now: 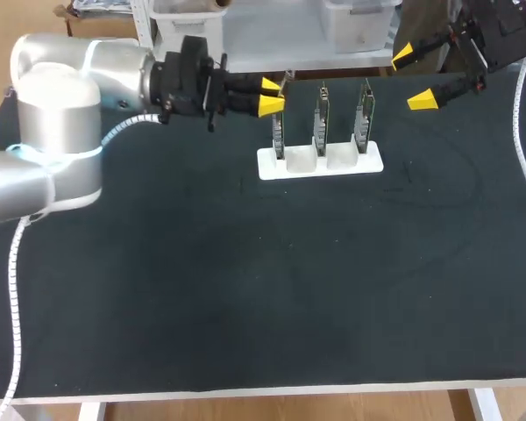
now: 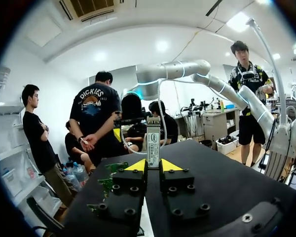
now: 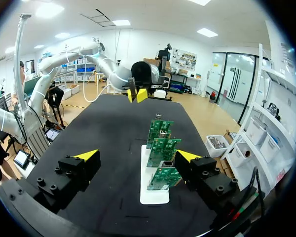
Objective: Pick up the optical module with the left hand, and insert it into the network port with the right hand.
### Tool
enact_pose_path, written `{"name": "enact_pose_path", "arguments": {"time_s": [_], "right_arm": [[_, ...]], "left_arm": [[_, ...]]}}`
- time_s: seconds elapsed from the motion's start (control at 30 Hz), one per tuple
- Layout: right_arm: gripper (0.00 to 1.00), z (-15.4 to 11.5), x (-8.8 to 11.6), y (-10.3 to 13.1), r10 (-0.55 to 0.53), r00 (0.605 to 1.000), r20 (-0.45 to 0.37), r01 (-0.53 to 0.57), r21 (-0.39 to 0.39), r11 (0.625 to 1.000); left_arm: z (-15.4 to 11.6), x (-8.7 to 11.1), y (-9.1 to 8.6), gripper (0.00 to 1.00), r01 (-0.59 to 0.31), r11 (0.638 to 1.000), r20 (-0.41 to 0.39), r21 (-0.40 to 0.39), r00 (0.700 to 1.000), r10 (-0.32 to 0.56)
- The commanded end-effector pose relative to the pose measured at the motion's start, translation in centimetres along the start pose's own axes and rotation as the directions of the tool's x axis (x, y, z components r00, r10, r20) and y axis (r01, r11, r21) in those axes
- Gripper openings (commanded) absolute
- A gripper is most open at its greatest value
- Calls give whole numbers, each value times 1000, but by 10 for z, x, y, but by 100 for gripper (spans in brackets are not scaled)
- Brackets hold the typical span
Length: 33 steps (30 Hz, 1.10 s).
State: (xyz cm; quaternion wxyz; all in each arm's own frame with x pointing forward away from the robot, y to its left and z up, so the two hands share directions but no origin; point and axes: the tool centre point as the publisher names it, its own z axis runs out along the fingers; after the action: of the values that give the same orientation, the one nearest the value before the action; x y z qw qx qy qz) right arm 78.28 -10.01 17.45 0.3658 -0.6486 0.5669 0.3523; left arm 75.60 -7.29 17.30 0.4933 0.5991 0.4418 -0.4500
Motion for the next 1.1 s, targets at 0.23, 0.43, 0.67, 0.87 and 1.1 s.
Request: {"name": "enact_pose_path", "arguments": {"time_s": [0.23, 0.43, 0.67, 0.87, 1.1], "right_arm": [[100, 0, 0, -1, 0, 1000, 0, 0, -1, 1000], [100, 0, 0, -1, 0, 1000, 0, 0, -1, 1000], [100, 0, 0, -1, 0, 1000, 0, 0, -1, 1000], [100, 0, 0, -1, 0, 1000, 0, 0, -1, 1000], [100, 0, 0, -1, 0, 1000, 0, 0, -1, 1000]], "left_arm": [[13, -29, 25, 0, -41, 999, -61, 36, 997, 43], [27, -36, 32, 0, -57, 998, 20, 12, 998, 56], [47, -38, 32, 0, -38, 999, 43, 4, 998, 38], [58, -41, 32, 0, -10, 999, 22, 31, 1000, 9], [75, -44, 32, 0, 6, 999, 33, 45, 999, -7]]}}
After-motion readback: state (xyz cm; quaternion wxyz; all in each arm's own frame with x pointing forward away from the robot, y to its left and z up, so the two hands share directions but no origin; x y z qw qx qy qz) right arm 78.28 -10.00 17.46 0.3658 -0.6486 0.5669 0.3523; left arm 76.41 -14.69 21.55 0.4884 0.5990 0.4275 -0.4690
